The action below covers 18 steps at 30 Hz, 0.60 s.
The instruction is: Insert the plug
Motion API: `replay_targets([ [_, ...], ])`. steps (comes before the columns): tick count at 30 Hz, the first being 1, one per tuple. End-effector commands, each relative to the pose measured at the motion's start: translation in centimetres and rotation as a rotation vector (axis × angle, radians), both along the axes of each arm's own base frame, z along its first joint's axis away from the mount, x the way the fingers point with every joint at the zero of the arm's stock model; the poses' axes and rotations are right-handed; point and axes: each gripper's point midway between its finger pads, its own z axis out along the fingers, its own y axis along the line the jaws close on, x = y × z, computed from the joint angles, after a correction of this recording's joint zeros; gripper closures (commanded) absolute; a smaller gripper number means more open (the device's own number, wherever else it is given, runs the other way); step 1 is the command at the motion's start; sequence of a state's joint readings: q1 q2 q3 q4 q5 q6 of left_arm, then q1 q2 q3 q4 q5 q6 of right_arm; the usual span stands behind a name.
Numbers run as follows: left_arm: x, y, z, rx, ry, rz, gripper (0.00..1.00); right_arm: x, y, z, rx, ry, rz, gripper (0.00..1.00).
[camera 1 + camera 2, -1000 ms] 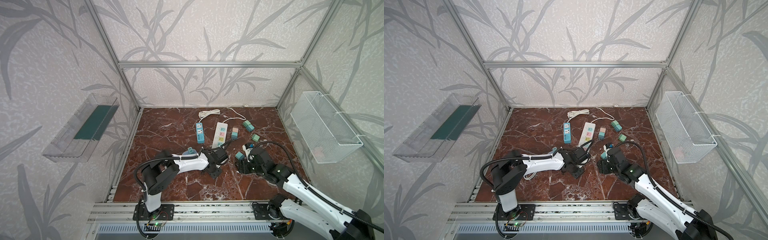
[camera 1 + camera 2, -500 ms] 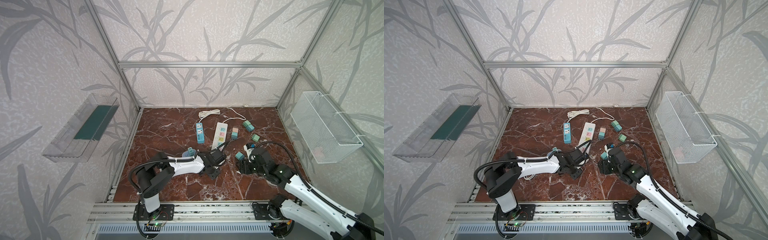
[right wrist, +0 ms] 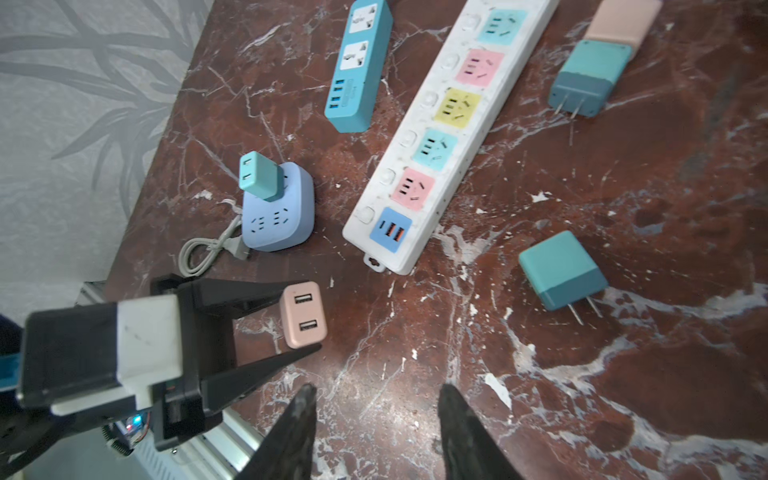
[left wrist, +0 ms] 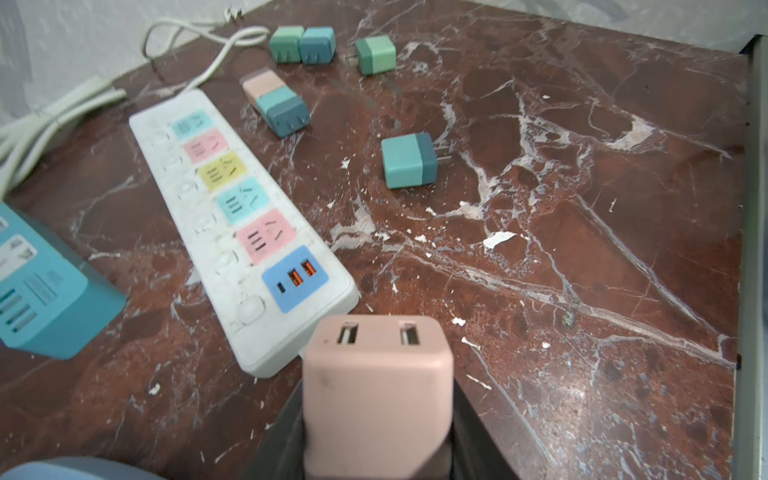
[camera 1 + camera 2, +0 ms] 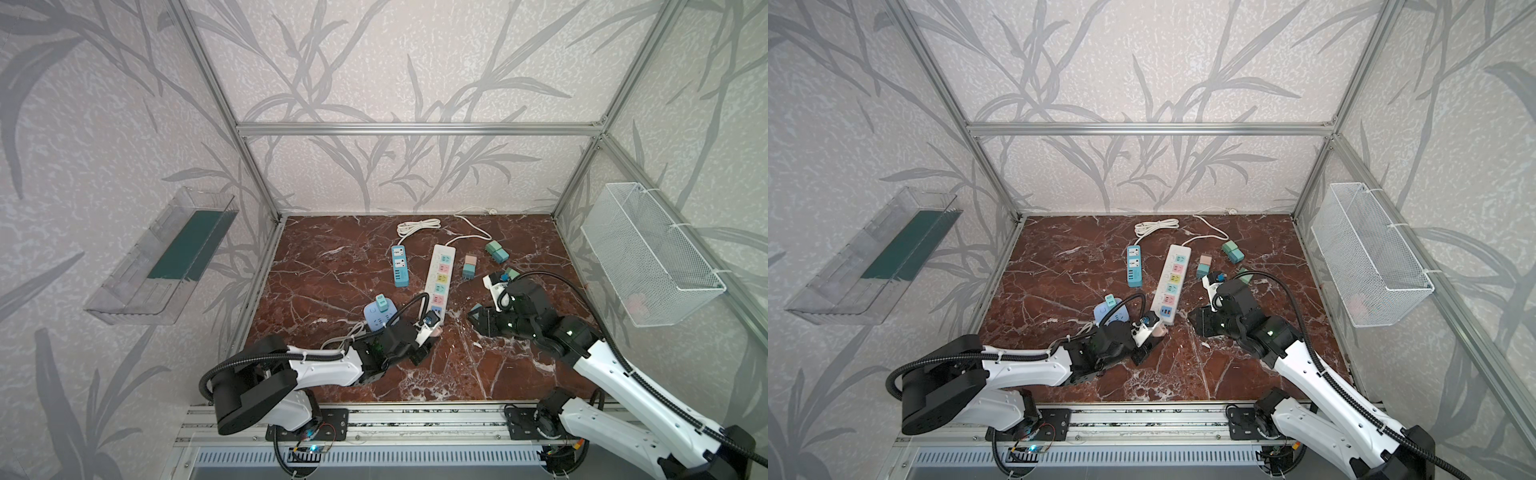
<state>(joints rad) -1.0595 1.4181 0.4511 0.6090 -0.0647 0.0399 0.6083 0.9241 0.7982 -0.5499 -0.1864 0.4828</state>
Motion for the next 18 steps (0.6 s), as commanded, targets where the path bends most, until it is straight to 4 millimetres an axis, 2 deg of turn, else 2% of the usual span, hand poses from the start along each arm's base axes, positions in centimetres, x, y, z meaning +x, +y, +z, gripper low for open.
replay_targets([
  [1,0.1,-1.4,4.2,-0.124,-0.201,-0.041,0.78,-0.8,2.1,0.6,0.021,0.023,0.088,0.51],
  [10,-0.8,-1.9,4.2,-0.104,-0.240,-0.066,0.79,-1.0,5.0,-0.5,-0.021,0.046,0.167,0.46],
  [18,-1.1,-1.8,4.5,-0.106,-0.242,-0.075,0.79,-1.3,6.8,-1.5,-0.004,0.075,0.213,0.49],
])
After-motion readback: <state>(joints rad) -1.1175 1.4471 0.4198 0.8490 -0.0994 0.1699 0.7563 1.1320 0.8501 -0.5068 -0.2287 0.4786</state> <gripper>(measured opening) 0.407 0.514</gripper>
